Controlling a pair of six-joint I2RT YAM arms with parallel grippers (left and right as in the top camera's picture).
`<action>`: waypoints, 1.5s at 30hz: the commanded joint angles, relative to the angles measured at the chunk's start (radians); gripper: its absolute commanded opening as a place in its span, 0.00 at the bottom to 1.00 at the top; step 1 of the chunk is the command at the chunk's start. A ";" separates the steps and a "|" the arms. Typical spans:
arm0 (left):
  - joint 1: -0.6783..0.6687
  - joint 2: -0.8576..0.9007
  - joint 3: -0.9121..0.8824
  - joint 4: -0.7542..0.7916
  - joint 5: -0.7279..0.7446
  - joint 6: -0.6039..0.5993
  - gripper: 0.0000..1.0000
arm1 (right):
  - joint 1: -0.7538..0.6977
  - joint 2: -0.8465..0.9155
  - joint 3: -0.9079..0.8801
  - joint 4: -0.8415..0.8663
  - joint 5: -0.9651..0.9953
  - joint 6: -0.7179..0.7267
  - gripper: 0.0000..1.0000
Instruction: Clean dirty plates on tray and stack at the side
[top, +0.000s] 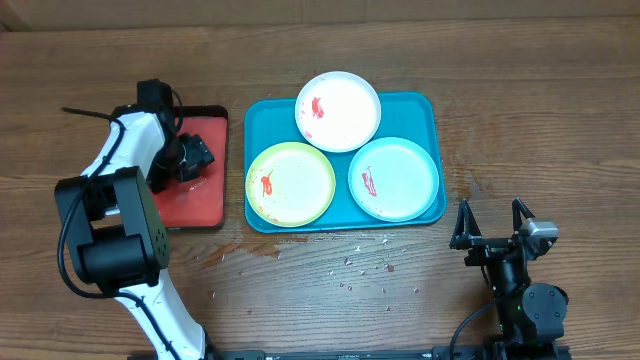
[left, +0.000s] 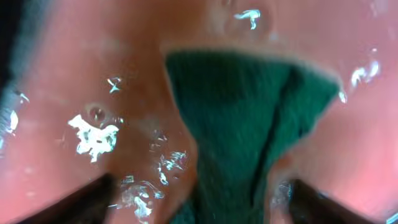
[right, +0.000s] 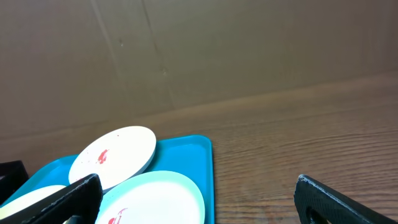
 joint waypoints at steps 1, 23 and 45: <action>-0.007 0.032 -0.026 -0.029 -0.003 0.009 0.41 | 0.006 -0.008 -0.010 0.006 0.013 -0.007 1.00; -0.006 0.032 -0.025 0.111 -0.060 0.010 0.81 | 0.006 -0.008 -0.010 0.006 0.013 -0.007 1.00; -0.006 -0.001 0.560 -0.457 -0.057 0.008 0.04 | 0.006 -0.008 -0.010 0.006 0.013 -0.007 1.00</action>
